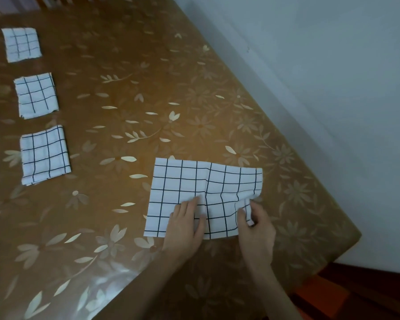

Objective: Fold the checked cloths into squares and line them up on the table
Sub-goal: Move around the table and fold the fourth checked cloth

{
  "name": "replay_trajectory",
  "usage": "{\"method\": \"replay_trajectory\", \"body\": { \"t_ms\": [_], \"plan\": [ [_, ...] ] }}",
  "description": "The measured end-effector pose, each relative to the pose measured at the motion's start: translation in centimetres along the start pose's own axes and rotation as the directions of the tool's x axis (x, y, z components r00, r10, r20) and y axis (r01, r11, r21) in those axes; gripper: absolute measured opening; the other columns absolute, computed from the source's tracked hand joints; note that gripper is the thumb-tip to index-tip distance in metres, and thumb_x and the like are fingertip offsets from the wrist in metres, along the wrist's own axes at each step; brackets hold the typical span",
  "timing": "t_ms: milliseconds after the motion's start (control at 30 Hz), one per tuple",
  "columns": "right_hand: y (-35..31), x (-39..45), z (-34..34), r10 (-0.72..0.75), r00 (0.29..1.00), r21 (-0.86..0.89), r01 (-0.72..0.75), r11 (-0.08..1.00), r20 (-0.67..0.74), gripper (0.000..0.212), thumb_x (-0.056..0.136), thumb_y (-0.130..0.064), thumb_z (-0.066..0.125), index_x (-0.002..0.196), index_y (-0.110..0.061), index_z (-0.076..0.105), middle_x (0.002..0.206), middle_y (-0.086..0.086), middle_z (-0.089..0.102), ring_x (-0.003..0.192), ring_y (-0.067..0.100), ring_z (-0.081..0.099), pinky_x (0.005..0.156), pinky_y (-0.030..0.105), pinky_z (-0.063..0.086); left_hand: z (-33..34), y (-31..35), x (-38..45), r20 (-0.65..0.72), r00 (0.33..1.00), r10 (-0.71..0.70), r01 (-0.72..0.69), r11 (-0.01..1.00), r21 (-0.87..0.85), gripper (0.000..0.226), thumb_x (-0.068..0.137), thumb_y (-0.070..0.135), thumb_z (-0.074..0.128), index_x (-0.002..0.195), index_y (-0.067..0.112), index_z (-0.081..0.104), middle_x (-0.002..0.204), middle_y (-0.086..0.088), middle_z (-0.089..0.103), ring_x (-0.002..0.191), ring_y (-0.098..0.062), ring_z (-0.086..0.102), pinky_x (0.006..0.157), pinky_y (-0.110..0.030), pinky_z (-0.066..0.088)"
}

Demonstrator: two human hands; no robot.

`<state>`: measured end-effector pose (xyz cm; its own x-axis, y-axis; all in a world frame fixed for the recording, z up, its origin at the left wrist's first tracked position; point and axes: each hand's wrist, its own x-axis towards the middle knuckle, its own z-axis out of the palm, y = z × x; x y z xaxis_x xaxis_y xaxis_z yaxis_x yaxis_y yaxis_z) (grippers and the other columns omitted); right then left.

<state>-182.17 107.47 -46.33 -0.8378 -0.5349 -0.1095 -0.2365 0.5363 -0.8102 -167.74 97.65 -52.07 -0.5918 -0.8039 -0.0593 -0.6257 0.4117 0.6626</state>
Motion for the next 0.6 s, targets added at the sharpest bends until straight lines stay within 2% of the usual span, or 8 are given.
{"method": "replay_trajectory", "body": {
  "t_ms": [67,133,200,267,367,433,533,600],
  "plan": [
    [-0.9,-0.9,1.8,-0.131,0.991,-0.099,0.130,0.987,-0.001,0.017,0.098,-0.025,0.065,0.113,-0.028,0.071,0.088,-0.015,0.062,0.081,0.004,0.059,0.074,0.032,0.053,-0.9,-0.1,0.4,-0.016,0.989,-0.146,0.136,0.956,-0.261,0.036,0.107,0.040,0.041,0.141,0.029,0.048,0.119,0.014,0.061,0.108,-0.001,0.056,0.092,-0.029,0.051],
    [-1.7,-1.9,3.8,-0.240,0.971,-0.177,0.234,0.956,-0.013,0.023,0.097,-0.027,0.065,0.118,-0.031,0.072,0.087,-0.018,0.056,0.087,0.008,0.056,0.085,0.029,0.044,-1.7,-0.3,1.1,-0.005,0.948,-0.318,0.271,0.817,-0.508,0.028,0.108,0.036,0.043,0.131,0.029,0.057,0.111,0.014,0.068,0.101,-0.003,0.064,0.089,-0.029,0.055],
    [-3.0,-2.9,5.1,-0.317,0.947,-0.191,0.302,0.934,-0.053,0.024,0.096,-0.032,0.061,0.117,-0.030,0.073,0.089,-0.017,0.055,0.088,0.008,0.052,0.086,0.025,0.037,-2.3,-1.3,1.5,-0.039,0.914,-0.404,0.303,0.743,-0.596,0.023,0.108,0.028,0.045,0.121,0.028,0.064,0.108,0.010,0.071,0.099,-0.007,0.067,0.086,-0.025,0.056],
    [-3.8,-3.7,5.9,-0.313,0.944,-0.124,0.300,0.946,-0.103,0.019,0.100,-0.028,0.061,0.114,-0.025,0.074,0.094,-0.014,0.056,0.090,0.007,0.054,0.083,0.021,0.042,-2.7,-2.9,1.5,-0.117,0.952,-0.283,0.213,0.886,-0.412,0.026,0.106,0.028,0.046,0.127,0.031,0.063,0.110,0.012,0.067,0.100,-0.006,0.063,0.083,-0.025,0.054],
    [-4.3,-3.8,6.0,-0.184,0.966,0.029,0.193,0.981,-0.184,0.014,0.103,-0.020,0.061,0.109,-0.015,0.073,0.100,-0.010,0.061,0.092,0.001,0.060,0.080,0.010,0.045,-2.7,-4.3,1.4,0.003,0.999,-0.048,0.048,0.995,-0.088,0.044,0.104,0.036,0.046,0.148,0.033,0.046,0.122,0.008,0.053,0.112,-0.010,0.051,0.090,-0.030,0.051],
    [-3.7,-3.2,5.7,-0.084,0.973,0.089,0.105,0.990,-0.214,0.019,0.104,-0.025,0.058,0.113,-0.015,0.071,0.108,-0.008,0.065,0.100,0.000,0.061,0.088,0.018,0.049,-2.5,-3.8,1.6,0.108,0.994,0.016,-0.033,0.987,0.158,0.053,0.105,0.045,0.038,0.157,0.034,0.029,0.133,0.000,0.043,0.120,-0.017,0.045,0.095,-0.035,0.050],
    [-2.5,-2.4,5.1,-0.014,0.981,0.110,0.036,0.993,-0.195,0.034,0.105,-0.040,0.052,0.124,-0.017,0.068,0.124,-0.010,0.061,0.116,0.014,0.061,0.098,0.046,0.054,-2.1,-2.6,2.2,0.198,0.980,0.033,-0.117,0.895,0.429,0.058,0.106,0.051,0.029,0.159,0.033,0.013,0.145,-0.009,0.034,0.128,-0.027,0.040,0.102,-0.042,0.045],
    [-2.5,-2.5,4.9,-0.059,0.983,0.109,0.079,0.991,-0.171,0.032,0.106,-0.037,0.053,0.125,-0.017,0.069,0.118,-0.022,0.058,0.113,0.015,0.062,0.094,0.043,0.055,-1.9,-2.2,2.4,0.214,0.977,0.019,-0.122,0.869,0.480,0.060,0.105,0.050,0.032,0.158,0.031,0.011,0.149,-0.012,0.031,0.129,-0.030,0.039,0.103,-0.044,0.042]
  ]
}}
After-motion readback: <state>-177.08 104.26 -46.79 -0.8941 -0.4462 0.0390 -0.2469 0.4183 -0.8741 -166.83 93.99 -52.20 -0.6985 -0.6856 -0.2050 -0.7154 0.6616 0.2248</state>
